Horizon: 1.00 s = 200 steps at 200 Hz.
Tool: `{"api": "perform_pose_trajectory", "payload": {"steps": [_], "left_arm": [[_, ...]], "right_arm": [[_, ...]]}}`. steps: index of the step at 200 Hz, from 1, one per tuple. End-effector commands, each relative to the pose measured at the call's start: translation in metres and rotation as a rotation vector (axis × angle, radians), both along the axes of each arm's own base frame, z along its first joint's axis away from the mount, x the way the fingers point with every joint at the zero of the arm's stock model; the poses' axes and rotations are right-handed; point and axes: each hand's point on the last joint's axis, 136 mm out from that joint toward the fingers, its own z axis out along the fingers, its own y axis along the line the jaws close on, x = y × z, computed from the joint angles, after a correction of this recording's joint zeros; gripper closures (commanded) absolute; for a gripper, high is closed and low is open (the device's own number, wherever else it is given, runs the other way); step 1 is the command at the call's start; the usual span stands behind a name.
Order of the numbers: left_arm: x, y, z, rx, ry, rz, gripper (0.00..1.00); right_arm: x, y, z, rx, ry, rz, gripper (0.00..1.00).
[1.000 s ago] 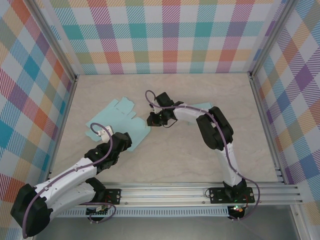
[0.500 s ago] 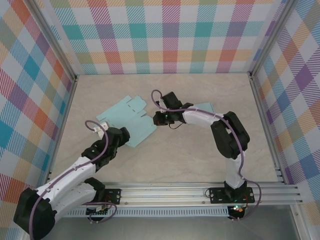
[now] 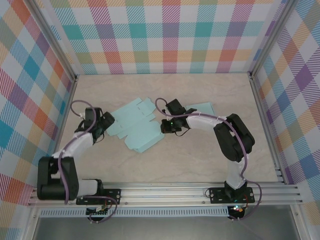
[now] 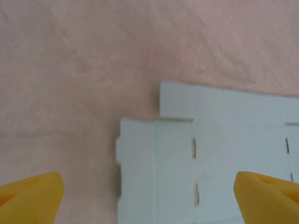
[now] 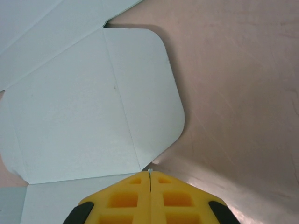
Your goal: Fold the paper box
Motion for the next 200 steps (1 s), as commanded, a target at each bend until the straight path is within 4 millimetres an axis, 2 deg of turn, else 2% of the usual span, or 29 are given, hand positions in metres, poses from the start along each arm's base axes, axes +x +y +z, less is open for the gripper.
{"api": "perform_pose_trajectory", "payload": {"steps": [1,33,56,80,117,157,200], "left_arm": [[0.031,0.0,0.002,-0.01,0.0,-0.109,0.1],[0.06,0.002,-0.022,-0.016,0.091,-0.155,0.15],[0.078,-0.004,-0.035,-0.056,0.112,-0.19,0.21],[0.09,-0.009,-0.048,-0.09,0.135,-0.207,0.23],[0.094,-0.012,-0.057,-0.116,0.143,-0.208,0.24],[0.099,-0.032,-0.056,-0.222,0.099,-0.262,0.42],[0.09,-0.039,-0.054,-0.259,0.089,-0.27,0.43]], "right_arm": [[-0.004,-0.008,0.014,-0.005,-0.026,0.009,1.0],[-0.009,-0.012,0.013,-0.01,-0.019,0.006,1.0],[-0.011,-0.015,0.013,-0.015,-0.017,0.002,1.0],[-0.01,-0.014,0.013,-0.013,-0.018,-0.001,1.0],[-0.008,-0.012,0.013,-0.005,-0.019,-0.003,1.0],[-0.005,-0.008,0.012,0.007,-0.015,-0.005,1.0],[-0.004,-0.004,0.013,0.023,-0.015,-0.005,1.0]]}}
